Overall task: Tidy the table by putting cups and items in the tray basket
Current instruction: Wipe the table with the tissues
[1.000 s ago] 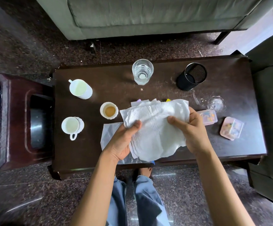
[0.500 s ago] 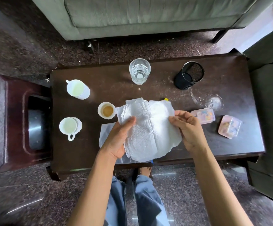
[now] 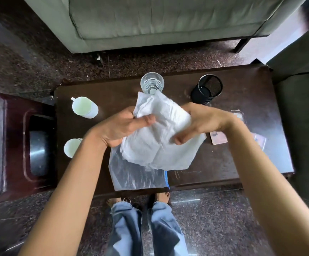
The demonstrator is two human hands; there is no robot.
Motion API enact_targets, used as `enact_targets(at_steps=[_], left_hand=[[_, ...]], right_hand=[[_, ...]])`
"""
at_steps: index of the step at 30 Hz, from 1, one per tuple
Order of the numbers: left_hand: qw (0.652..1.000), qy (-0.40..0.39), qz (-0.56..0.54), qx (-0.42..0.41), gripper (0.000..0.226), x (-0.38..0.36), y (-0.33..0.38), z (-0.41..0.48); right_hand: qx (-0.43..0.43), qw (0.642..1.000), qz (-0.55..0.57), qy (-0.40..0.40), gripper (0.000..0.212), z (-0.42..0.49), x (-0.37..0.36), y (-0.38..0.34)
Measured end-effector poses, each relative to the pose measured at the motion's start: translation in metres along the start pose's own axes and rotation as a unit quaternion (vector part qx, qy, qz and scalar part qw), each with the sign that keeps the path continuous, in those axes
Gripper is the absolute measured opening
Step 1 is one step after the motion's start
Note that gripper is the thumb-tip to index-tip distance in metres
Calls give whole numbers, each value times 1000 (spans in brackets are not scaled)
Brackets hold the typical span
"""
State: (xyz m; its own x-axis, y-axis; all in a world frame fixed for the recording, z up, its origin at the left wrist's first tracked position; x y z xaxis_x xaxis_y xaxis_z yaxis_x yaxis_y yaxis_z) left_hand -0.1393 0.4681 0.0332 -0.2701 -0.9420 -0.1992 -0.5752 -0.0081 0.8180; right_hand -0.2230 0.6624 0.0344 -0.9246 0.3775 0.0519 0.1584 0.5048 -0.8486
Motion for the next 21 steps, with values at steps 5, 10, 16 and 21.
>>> enact_targets(at_steps=[5,10,16,21], left_hand=[[999,43,-12,-18,22,11,1,15],[988,119,-91,-21,22,2,-23,49],[983,158,-97,14,27,-10,-23,98],[964,265,-15,-21,27,-23,9,142]], right_hand=[[46,955,275,98,33,-4,15,34],[65,836,515,178,48,8,14,77],[-68,893,351,274,34,8,34,86],[-36,863,209,459,24,5,78,73]])
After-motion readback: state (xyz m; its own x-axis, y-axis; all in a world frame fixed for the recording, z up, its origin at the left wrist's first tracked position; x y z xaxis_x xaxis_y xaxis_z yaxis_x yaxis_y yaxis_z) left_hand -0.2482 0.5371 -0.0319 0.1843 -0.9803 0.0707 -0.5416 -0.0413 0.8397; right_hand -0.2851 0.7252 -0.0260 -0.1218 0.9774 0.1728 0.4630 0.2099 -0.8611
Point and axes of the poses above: each hand's wrist, its own z-axis towards the middle knuckle, its own x-axis out of the back of the hand, y = z × x, the point moved 2 cm from there along z, towards the middle knuckle, and after that the axes turned 11 degrees about z, right-handed, at the moved point
